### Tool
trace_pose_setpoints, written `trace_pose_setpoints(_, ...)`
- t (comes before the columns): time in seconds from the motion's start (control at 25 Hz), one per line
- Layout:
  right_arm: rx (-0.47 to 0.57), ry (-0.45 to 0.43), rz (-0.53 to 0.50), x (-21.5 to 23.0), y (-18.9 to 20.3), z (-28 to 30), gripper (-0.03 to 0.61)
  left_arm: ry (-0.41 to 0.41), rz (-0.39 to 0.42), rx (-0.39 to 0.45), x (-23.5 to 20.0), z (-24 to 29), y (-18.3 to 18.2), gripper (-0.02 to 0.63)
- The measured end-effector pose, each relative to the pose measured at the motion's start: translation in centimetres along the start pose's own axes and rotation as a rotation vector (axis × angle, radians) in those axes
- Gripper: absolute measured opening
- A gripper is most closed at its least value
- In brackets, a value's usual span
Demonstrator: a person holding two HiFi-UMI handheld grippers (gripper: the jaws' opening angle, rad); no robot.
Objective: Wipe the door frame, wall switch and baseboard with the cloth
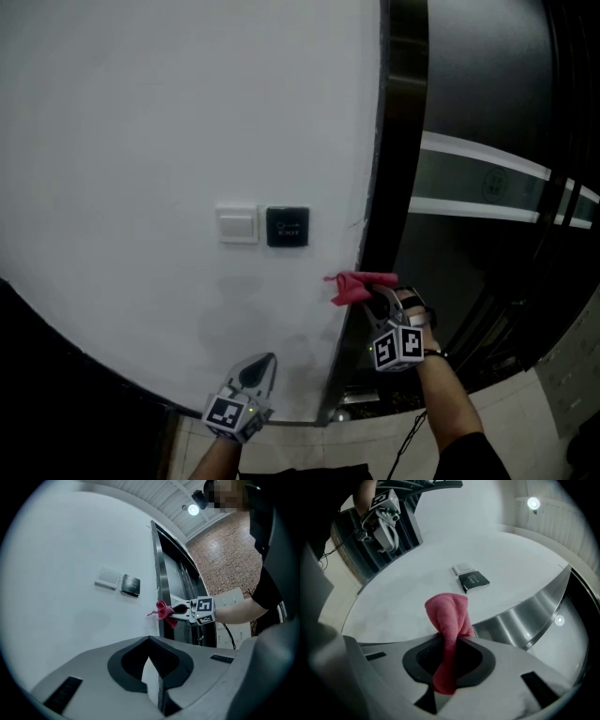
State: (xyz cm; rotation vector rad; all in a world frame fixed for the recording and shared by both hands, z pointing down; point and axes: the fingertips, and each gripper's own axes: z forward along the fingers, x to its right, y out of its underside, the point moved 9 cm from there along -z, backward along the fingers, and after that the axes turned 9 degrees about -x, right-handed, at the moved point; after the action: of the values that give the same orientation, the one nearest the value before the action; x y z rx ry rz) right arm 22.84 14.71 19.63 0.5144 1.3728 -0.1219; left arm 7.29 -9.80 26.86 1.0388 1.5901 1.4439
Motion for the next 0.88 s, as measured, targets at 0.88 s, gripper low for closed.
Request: trace_pose_setpoints(0.88, 0.0, -0.127, 0.013, -7.9, 3.3, 1.1, 0.06, -0.03, -0.03, -0.071, -0.2, 0.2, 1.7, 0.003)
